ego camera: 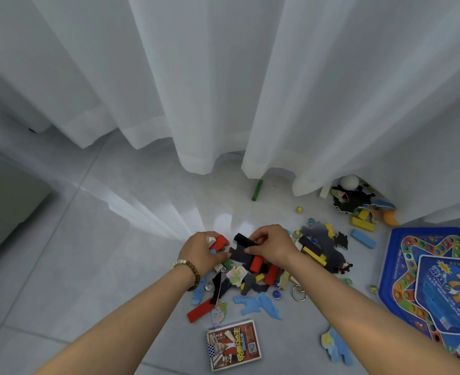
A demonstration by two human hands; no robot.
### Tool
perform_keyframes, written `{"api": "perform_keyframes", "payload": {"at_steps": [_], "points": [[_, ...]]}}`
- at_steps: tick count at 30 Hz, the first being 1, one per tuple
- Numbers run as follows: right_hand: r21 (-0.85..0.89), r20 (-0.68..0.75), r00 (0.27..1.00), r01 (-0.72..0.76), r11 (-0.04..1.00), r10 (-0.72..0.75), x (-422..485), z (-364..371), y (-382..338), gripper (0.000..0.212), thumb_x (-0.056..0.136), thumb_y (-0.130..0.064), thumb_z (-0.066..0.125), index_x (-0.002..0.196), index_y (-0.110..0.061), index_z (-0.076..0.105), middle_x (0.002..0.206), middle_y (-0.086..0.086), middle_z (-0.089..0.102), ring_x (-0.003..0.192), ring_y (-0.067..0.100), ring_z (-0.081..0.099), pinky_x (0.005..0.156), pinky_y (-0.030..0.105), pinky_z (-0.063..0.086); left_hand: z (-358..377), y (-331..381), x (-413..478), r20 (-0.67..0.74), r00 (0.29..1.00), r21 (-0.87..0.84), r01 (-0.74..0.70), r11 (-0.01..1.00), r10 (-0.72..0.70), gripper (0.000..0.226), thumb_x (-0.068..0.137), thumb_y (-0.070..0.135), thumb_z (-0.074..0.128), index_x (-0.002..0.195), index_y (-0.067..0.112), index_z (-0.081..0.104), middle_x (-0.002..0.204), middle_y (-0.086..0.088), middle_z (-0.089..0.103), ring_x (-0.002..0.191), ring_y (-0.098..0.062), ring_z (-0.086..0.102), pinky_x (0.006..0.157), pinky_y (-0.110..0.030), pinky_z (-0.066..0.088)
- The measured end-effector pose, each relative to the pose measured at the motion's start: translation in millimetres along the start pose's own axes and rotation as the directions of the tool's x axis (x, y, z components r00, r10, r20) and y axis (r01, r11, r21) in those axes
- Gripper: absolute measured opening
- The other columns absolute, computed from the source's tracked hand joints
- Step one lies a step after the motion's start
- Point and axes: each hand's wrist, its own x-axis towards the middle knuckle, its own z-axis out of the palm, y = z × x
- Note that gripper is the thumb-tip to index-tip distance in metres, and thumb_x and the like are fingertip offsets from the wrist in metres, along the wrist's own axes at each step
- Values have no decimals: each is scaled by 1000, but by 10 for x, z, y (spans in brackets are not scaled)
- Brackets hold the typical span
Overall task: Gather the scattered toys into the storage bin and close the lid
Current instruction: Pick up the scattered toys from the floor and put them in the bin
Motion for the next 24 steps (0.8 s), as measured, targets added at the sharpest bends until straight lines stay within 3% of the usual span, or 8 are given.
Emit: {"api": "perform_keyframes", "payload": {"at_steps": [4, 7, 11, 18, 24], "points": [[4, -11, 1000, 9, 1000, -9, -23, 33, 11, 22, 71, -13, 80, 91, -10, 69, 79, -3, 60, 70, 6, 54, 58, 10, 40, 3, 13, -19, -24, 1000, 77, 2, 997, 0, 28, 72, 29, 77, 98, 25, 66, 93, 6, 64, 89, -14, 61, 82, -27, 52], [30, -16, 1000, 12, 999, -11, -39, 20, 27, 27, 71, -12, 80, 93, -13, 64, 75, -3, 58, 72, 12, 56, 60, 14, 42, 0, 62, 9, 8, 1000, 135, 4, 991, -5, 22, 74, 29, 77, 94, 24, 70, 93, 4, 68, 88, -13, 62, 81, -28, 53], [-59, 35, 994, 105, 993, -103, -92, 101, 20, 35, 70, -13, 79, 98, -21, 59, 78, -2, 53, 67, 10, 50, 61, 20, 43, 5, 108, 60, 47, 999, 171, 7, 985, -15, 21, 74, 27, 76, 94, 19, 73, 93, 0, 71, 87, -15, 64, 79, -29, 54], [-155, 22, 985, 172, 973, -171, -101, 168, -13, 35, 71, -15, 78, 96, -21, 53, 94, -4, 43, 86, 11, 45, 61, 10, 32, 60, 24, 6, -14, 1000, 42, -8, 999, 8, 13, 73, 24, 77, 85, 28, 72, 87, 5, 71, 82, -13, 64, 77, -29, 55], [-80, 39, 985, 170, 982, -167, -100, 158, 15, 35, 69, -9, 78, 88, -17, 50, 90, 0, 56, 81, 15, 51, 73, 28, 45, 112, -94, -80, -84, 995, -117, -55, 992, 45, 22, 70, 21, 80, 76, 39, 67, 85, 9, 70, 82, -8, 65, 78, -26, 55]]}}
